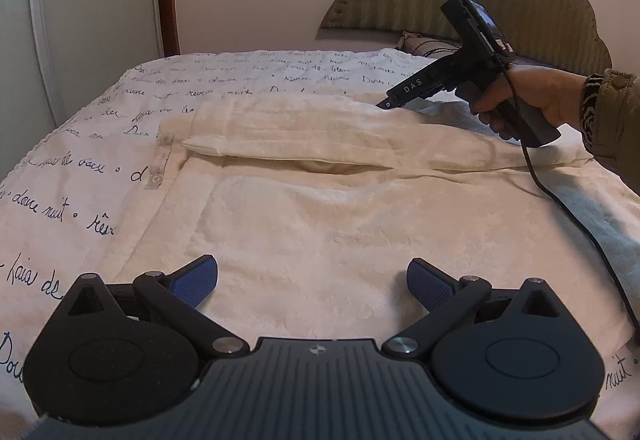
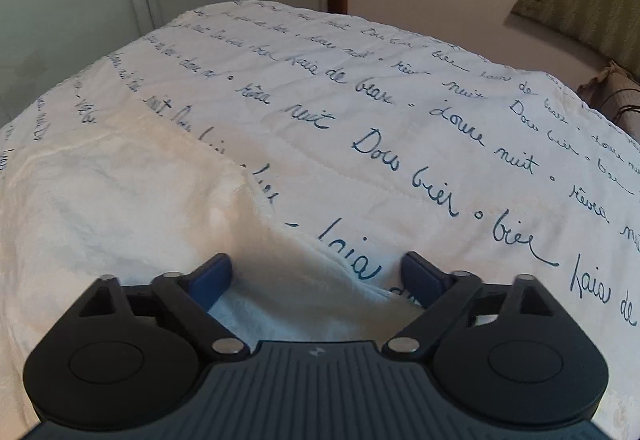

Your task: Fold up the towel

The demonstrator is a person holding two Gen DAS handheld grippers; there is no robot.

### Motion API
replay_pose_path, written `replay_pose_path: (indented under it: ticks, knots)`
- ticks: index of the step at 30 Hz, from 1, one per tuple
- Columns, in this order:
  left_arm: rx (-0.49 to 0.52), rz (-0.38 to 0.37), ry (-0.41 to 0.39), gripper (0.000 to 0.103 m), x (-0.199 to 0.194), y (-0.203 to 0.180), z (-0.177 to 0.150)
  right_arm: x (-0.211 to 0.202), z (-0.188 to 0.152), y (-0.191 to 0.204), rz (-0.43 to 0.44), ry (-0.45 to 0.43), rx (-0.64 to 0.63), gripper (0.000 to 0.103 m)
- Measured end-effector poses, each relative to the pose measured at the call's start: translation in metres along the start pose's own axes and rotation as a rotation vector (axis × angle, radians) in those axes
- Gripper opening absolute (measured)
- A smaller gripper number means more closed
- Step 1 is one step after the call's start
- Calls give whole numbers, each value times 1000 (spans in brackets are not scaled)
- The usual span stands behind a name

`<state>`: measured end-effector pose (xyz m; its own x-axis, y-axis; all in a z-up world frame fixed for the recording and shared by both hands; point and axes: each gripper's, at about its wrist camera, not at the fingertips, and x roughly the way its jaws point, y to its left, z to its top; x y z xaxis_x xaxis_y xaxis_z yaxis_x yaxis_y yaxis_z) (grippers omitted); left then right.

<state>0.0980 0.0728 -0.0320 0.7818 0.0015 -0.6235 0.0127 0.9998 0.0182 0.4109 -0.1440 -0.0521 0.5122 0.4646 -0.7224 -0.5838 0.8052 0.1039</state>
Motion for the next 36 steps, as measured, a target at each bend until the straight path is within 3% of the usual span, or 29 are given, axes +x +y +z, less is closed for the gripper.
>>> replay_pose_path:
  ticks: [1, 2, 4, 9, 13, 17, 21, 23, 26, 32, 36]
  knots:
    - [-6, -4, 3, 102, 1, 1, 2, -5, -1, 4, 0, -18, -8, 41]
    - [-12, -5, 3, 102, 1, 2, 4, -10, -1, 10, -20, -31, -34, 31]
    - [-23, -8, 1, 102, 1, 4, 9, -17, -6, 26, -58, -50, -129, 22]
    - [-151, -38, -8, 102, 1, 30, 34, -54, -28, 80, -226, -166, -398, 16]
    - [-397, -103, -53, 102, -4, 68, 51, -100, -68, 140, -319, -255, -653, 16]
    - [-649, -225, -105, 102, -6, 94, 55, -138, -123, 187, -359, -285, -829, 14]
    - [-742, -388, -12, 102, 12, 97, 64, -166, -174, 220, -376, -311, -945, 14]
    - [-759, -424, 19, 102, 16, 94, 66, -173, -195, 234, -383, -306, -1011, 14]
    - [-722, -378, 26, 102, 18, 85, 65, -173, -220, 245, -371, -280, -1066, 14]
    - [-723, -280, 33, 102, 11, 82, 48, -176, -230, 242, -370, -282, -1005, 14]
    - [-736, -135, -11, 93, -4, 84, 32, -173, -228, 237, -380, -279, -958, 14]
